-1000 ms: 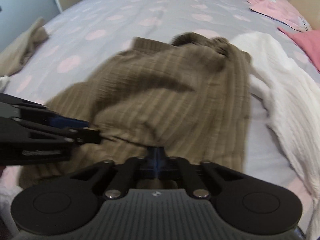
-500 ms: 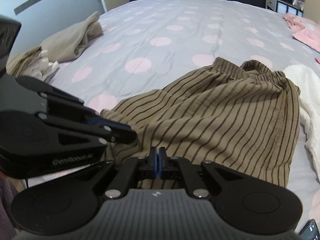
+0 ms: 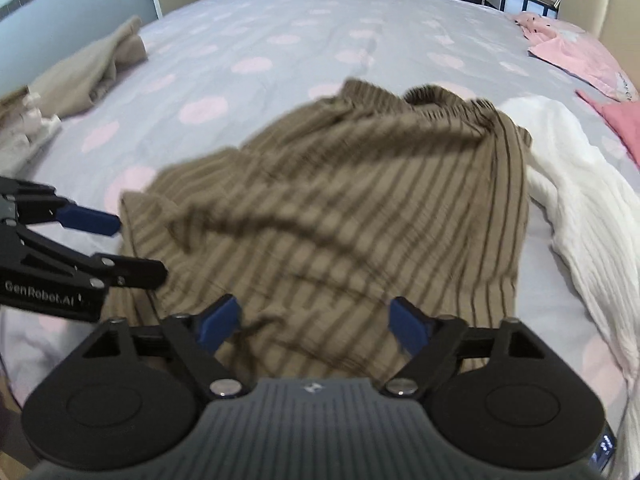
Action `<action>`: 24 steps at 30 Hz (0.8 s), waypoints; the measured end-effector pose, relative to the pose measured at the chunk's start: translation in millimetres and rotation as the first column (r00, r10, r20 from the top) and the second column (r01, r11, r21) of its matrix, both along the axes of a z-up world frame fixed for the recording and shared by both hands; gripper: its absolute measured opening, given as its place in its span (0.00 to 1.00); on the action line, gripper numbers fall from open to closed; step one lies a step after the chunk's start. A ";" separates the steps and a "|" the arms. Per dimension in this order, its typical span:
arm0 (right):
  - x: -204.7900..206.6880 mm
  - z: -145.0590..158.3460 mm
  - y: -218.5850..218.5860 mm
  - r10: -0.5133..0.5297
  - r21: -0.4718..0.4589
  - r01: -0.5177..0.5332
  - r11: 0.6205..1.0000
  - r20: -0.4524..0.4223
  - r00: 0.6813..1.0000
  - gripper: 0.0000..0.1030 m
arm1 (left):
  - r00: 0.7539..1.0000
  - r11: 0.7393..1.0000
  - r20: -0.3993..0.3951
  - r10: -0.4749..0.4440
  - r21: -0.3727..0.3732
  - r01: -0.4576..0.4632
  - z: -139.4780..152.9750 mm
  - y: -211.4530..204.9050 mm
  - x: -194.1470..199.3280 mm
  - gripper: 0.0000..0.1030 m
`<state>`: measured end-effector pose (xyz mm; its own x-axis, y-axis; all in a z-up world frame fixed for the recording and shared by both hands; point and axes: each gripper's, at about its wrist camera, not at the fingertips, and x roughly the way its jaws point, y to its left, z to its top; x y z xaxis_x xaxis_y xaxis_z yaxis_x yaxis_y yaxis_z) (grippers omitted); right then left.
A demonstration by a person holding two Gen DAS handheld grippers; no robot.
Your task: Fold clothes
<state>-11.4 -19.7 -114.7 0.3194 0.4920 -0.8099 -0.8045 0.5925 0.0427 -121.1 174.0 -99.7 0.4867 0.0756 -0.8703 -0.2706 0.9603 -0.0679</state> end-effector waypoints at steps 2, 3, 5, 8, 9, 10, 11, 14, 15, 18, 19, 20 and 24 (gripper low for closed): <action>0.9 -8.6 0.8 0.013 -0.018 -0.012 1.000 0.002 1.000 0.87 | 1.000 0.999 -0.007 0.014 -0.040 -0.014 -8.9 1.7 2.1 0.71; 1.4 -12.9 1.2 0.019 -0.027 -0.019 0.999 0.004 1.000 0.88 | 1.000 0.998 -0.010 0.021 -0.063 -0.022 -13.2 2.6 3.1 0.71; 2.3 -21.6 2.0 0.031 -0.044 -0.031 0.999 0.006 0.999 0.87 | 1.000 0.997 0.001 0.019 -0.079 -0.019 -17.2 1.3 6.3 0.72; 4.3 -29.6 5.2 0.058 -0.047 -0.057 0.997 0.010 0.998 0.81 | 1.000 0.997 0.028 -0.002 -0.071 0.004 -20.5 -3.5 12.3 0.72; 4.6 -30.5 6.9 0.072 -0.042 -0.071 0.997 0.016 0.997 0.75 | 0.999 0.997 0.036 -0.009 -0.070 0.011 -21.6 -4.7 14.8 0.71; 3.9 -28.7 8.3 0.079 -0.037 -0.078 0.996 0.024 0.997 0.69 | 0.999 0.997 0.042 -0.012 -0.069 0.015 -21.7 -5.5 16.4 0.71; 2.8 -26.2 9.5 0.084 -0.032 -0.083 0.996 0.031 0.996 0.64 | 0.999 0.998 0.047 -0.017 -0.065 0.020 -20.8 -6.2 17.8 0.68; -0.5 -18.4 13.2 0.099 -0.017 -0.098 0.995 0.053 0.994 0.44 | 0.997 0.998 0.071 -0.038 -0.047 0.042 -17.0 -9.0 21.9 0.47; -1.6 -15.8 14.4 0.103 -0.012 -0.103 0.995 0.060 0.993 0.31 | 0.995 0.997 0.085 -0.056 -0.044 0.060 -14.9 -10.1 23.7 0.35; -4.9 -8.1 18.0 0.117 0.003 -0.118 0.993 0.082 0.990 0.13 | 0.988 0.994 0.116 -0.099 -0.034 0.104 -6.5 -16.2 26.4 0.18; -6.0 -5.5 19.3 0.121 0.008 -0.123 0.992 0.089 0.989 0.11 | 0.986 0.993 0.124 -0.109 -0.025 0.113 -3.2 -18.7 26.5 0.16; -7.1 -3.0 20.5 0.126 0.013 -0.128 0.992 0.097 0.987 0.11 | 0.984 0.993 0.132 -0.118 -0.015 0.121 0.3 -21.2 26.4 0.13; -15.8 12.5 25.9 0.157 0.048 -0.163 0.985 0.122 0.980 0.09 | 0.978 0.991 0.162 -0.132 0.001 0.134 19.2 -23.1 19.0 0.08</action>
